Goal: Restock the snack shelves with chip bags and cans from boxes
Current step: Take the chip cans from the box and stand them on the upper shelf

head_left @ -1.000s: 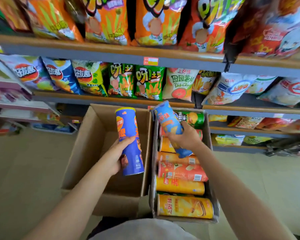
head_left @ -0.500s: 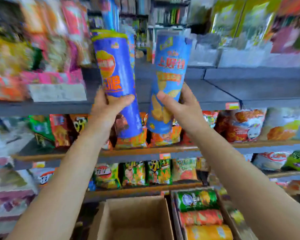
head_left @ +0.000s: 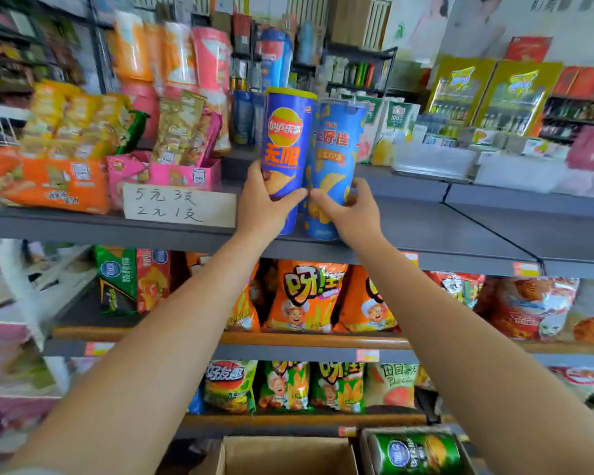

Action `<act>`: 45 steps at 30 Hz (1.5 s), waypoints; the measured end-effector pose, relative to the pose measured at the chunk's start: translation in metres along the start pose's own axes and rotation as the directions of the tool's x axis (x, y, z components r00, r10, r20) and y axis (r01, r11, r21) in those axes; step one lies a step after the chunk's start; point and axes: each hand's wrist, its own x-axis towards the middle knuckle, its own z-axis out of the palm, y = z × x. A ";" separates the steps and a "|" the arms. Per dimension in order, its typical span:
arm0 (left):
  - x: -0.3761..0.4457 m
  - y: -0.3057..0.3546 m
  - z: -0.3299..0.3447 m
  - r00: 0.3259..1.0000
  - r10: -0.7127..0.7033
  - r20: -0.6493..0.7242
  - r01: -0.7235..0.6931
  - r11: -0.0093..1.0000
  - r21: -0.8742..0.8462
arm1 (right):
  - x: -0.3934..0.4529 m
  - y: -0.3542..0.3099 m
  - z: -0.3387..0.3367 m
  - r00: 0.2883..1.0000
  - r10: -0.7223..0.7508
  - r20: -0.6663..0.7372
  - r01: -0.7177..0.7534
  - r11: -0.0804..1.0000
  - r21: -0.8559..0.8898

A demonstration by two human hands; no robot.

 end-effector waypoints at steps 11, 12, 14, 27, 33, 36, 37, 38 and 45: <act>0.011 -0.014 0.002 0.982 -0.147 0.117 0.123 0.974 0.191 | 0.010 0.011 0.005 0.990 0.096 0.100 -0.061 0.950 -0.306; 0.011 -0.012 0.002 0.978 -0.168 0.121 0.140 0.967 0.215 | 0.009 0.010 0.005 0.990 0.103 0.092 -0.070 0.948 -0.311; 0.011 -0.009 0.003 0.973 -0.195 0.123 0.159 0.953 0.259 | 0.006 0.009 0.005 0.990 0.123 0.065 -0.096 0.942 -0.320; -0.003 -0.007 0.005 0.990 -0.124 0.062 0.095 0.931 0.354 | -0.027 -0.004 0.002 0.994 0.072 -0.077 -0.080 0.991 -0.110; -0.132 -0.025 0.028 0.938 0.338 0.079 -0.345 0.885 0.313 | -0.176 0.057 -0.054 0.986 0.063 -0.156 -0.055 0.997 0.060; -0.211 -0.068 0.061 0.905 0.089 0.415 -0.217 0.938 0.271 | -0.240 0.131 -0.093 0.922 0.361 -0.139 -0.358 0.933 0.046; -0.235 -0.085 0.074 0.849 -0.092 0.520 -0.075 0.954 0.291 | -0.258 0.154 -0.109 0.886 0.433 -0.165 -0.434 0.900 0.032; -0.259 -0.101 0.086 0.776 -0.256 0.576 0.056 0.939 0.340 | -0.276 0.175 -0.127 0.847 0.493 -0.197 -0.500 0.866 0.015; -0.425 -0.184 0.142 0.278 -0.810 0.517 0.448 0.585 0.676 | -0.359 0.284 -0.240 0.638 0.716 -0.284 -0.770 0.608 -0.195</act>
